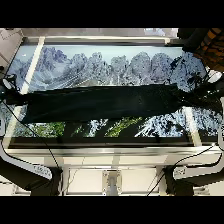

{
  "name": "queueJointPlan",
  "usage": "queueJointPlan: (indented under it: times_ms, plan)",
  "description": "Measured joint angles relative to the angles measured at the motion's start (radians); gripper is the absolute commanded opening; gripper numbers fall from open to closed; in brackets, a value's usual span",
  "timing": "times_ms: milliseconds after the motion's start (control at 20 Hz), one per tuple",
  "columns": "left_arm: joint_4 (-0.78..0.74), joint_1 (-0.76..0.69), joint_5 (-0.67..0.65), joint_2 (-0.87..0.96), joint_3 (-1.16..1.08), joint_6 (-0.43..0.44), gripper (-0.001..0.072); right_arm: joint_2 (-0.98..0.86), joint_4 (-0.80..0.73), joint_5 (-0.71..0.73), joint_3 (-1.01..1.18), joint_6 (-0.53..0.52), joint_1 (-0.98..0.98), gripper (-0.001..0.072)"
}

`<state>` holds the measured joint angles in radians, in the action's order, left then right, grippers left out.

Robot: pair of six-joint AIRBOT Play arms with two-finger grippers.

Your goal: Fold the clothes and pants, and hang the long-sleeved shirts on hangers.

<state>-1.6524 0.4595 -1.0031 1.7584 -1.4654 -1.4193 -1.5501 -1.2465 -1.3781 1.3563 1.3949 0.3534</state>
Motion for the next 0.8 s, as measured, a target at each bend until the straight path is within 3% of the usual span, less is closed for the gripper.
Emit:
queueJointPlan:
  times_ms: [200,400,450,500,550,800]
  plan:
    - [-0.02,0.011,0.021,0.004,0.0,-0.011,0.0302,0.0,-0.006,0.03,0.0,0.001,-0.053,0.0434]
    - [0.102,0.011,0.034,0.02,0.002,0.1,0.0301,0.0,-0.03,0.05,0.0,0.027,-0.073,0.0434]
    - [0.136,0.011,0.035,0.028,0.002,0.123,0.028,0.0,-0.037,0.051,0.0,0.033,-0.075,0.0434]
    - [0.163,0.011,0.035,0.037,0.002,0.14,0.0085,0.0,-0.044,0.052,0.0,0.038,-0.077,0.0434]
    - [0.187,0.012,0.032,0.045,0.002,0.146,0.002,0.0,-0.05,0.053,0.0,0.042,-0.077,0.0434]
    - [0.228,0.015,0.028,0.045,0.004,0.155,0.0019,0.0,-0.074,0.06,0.0,0.051,-0.079,0.0434]
